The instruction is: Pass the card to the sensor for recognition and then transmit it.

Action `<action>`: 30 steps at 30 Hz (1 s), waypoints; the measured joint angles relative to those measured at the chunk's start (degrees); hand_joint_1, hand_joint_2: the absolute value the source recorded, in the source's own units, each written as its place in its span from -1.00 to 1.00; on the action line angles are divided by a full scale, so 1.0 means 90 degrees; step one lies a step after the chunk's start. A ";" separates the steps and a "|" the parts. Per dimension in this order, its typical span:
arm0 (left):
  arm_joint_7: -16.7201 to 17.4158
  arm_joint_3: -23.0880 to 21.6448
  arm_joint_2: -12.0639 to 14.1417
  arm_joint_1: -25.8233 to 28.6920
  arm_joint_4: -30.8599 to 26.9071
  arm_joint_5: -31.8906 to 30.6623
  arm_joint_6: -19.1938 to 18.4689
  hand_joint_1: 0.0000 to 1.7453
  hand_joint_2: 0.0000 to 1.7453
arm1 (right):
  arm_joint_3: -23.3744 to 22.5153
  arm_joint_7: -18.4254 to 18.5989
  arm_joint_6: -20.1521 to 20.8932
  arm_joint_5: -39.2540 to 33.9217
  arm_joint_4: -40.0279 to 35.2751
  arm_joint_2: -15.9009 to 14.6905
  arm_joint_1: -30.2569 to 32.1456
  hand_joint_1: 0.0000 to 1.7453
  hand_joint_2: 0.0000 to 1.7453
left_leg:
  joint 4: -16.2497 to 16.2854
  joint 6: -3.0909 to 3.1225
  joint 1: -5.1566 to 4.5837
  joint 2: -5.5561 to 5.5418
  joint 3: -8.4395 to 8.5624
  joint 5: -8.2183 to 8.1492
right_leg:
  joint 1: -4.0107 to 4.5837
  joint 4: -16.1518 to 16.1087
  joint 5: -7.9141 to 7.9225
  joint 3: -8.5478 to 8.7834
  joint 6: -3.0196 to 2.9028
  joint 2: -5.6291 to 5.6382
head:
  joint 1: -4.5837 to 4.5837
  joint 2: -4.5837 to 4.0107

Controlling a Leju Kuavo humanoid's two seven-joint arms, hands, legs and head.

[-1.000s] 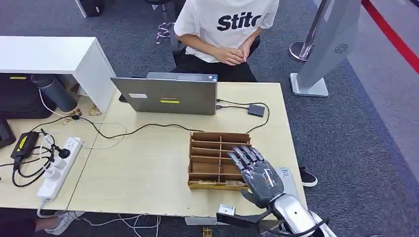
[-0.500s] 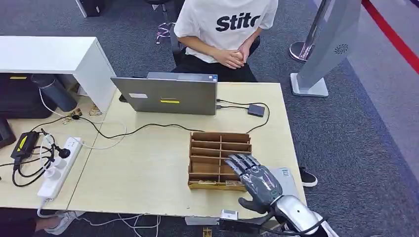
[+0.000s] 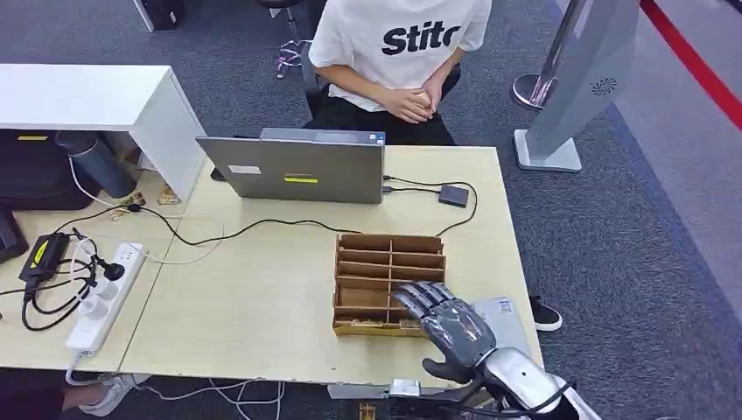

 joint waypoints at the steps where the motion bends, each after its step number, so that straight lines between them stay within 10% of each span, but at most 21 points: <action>1: 0.0000 0.0002 0.0000 -0.0004 0.0000 0.0000 0.0000 -1.00 1.00 | 0.0039 0.0039 -0.0010 0.0053 0.0036 0.0000 -0.0015 -1.00 1.00 | 0.0000 0.0000 0.0000 0.0000 0.0000 0.0000 | 0.0000 0.0000 0.0000 0.0000 0.0000 0.0000 | 0.0000 0.0000; 26: 0.0002 0.0017 0.0000 -0.0015 0.0000 0.0005 0.0051 -1.00 1.00 | 0.0189 0.0161 -0.0092 0.0145 0.0364 0.0010 -0.0146 -1.00 1.00 | 0.0000 0.0000 0.0000 0.0000 0.0000 0.0000 | 0.0000 0.0000 0.0000 0.0001 0.0000 -0.0001 | 0.0000 0.0000; 28: 0.0002 0.0017 0.0000 -0.0016 0.0000 0.0007 0.0051 -1.00 1.00 | 0.0165 0.0161 -0.0114 0.0145 0.0362 0.0012 -0.0144 -0.54 1.00 | 0.0000 0.0000 0.0000 0.0000 0.0000 0.0000 | 0.0000 0.0000 0.0000 0.0001 0.0000 -0.0001 | 0.0000 0.0000; 29: 0.0010 0.0017 -0.0002 -0.0016 0.0000 0.0012 0.0051 -1.00 1.00 | 0.0160 0.0163 -0.0119 0.0145 0.0359 0.0012 -0.0143 0.26 1.00 | 0.0000 0.0000 0.0000 0.0000 0.0000 0.0000 | 0.0000 0.0000 0.0000 0.0001 0.0000 -0.0001 | 0.0000 0.0000; 30: 0.0010 0.0017 -0.0002 -0.0016 0.0000 0.0012 0.0051 -1.00 1.00 | 0.0158 0.0163 -0.0121 0.0160 0.0357 0.0015 -0.0143 0.46 1.00 | 0.0000 0.0000 0.0000 0.0000 0.0000 0.0000 | 0.0000 0.0000 0.0000 0.0001 0.0000 -0.0001 | 0.0000 0.0000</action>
